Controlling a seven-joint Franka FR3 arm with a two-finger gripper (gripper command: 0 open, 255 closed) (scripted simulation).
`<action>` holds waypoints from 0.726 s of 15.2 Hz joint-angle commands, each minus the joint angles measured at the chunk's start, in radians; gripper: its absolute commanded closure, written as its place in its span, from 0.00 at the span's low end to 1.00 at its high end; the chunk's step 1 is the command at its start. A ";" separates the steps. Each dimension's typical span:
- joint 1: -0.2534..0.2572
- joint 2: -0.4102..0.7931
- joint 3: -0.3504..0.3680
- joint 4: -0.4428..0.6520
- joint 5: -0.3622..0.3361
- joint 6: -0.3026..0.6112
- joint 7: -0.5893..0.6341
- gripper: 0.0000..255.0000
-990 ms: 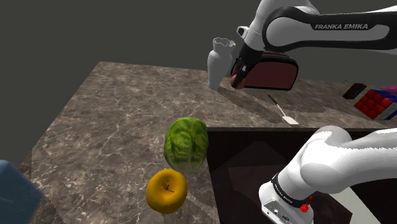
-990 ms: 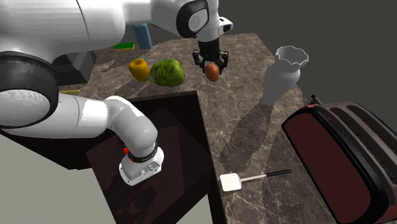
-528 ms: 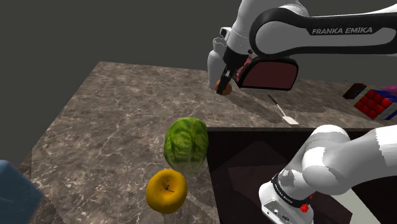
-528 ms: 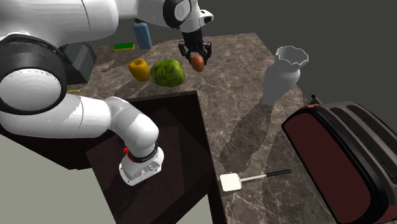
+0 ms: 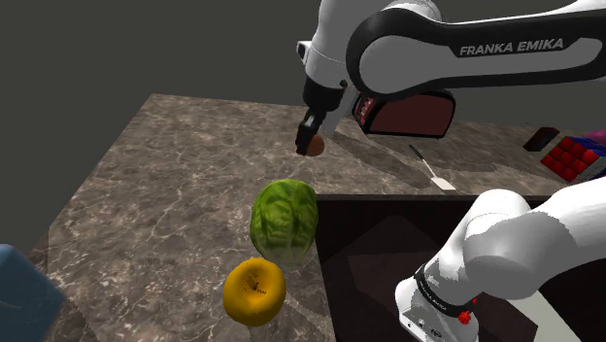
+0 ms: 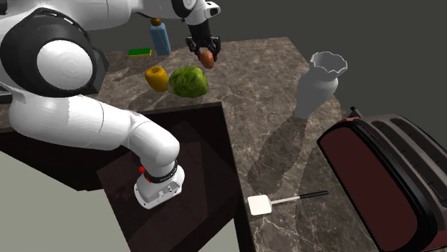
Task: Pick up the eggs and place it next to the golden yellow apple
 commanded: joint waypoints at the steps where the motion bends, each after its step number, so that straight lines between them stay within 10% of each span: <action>1: 0.013 0.033 0.040 0.033 0.007 -0.003 0.051 1.00; 11: 0.051 0.283 0.232 0.281 -0.037 -0.030 0.310 1.00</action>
